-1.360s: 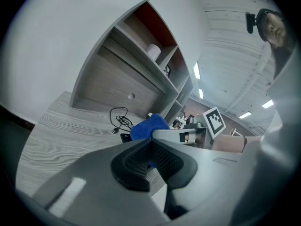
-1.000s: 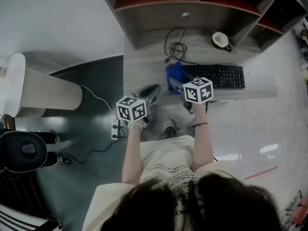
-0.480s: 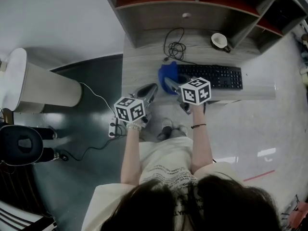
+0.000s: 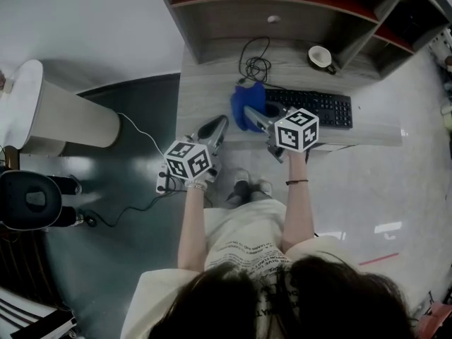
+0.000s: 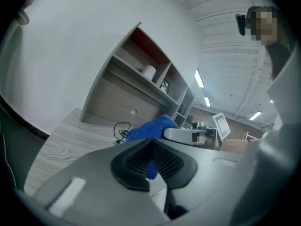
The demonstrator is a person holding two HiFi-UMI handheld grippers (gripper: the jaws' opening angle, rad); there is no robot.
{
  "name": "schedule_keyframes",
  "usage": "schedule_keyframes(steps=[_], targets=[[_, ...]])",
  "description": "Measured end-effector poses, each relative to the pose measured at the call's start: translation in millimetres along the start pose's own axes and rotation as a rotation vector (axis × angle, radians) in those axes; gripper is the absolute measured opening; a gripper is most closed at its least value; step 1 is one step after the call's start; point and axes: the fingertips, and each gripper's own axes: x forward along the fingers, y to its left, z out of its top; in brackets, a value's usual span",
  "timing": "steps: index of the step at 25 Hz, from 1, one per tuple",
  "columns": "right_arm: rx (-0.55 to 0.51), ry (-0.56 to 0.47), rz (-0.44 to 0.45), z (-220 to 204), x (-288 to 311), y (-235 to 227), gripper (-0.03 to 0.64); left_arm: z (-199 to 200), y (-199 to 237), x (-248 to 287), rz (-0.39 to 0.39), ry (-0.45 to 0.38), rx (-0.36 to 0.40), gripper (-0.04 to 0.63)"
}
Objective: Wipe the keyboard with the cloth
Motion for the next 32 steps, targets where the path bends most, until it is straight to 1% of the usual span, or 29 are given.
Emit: schedule_keyframes(steps=[4,8,15,32], targets=[[-0.045,-0.042,0.042,17,-10,8,0.058,11,-4,-4,0.006,-0.036,0.018,0.005],[-0.080,-0.087,0.073,33,-15,16,0.058,25,-11,-5,-0.005,-0.063,0.049,0.005],[-0.118,-0.146,0.091,51,-21,23,0.058,43,-22,-4,-0.033,-0.104,0.087,0.005],[-0.161,-0.164,0.108,59,-24,27,0.058,55,-29,-2,-0.048,-0.123,0.123,0.005]])
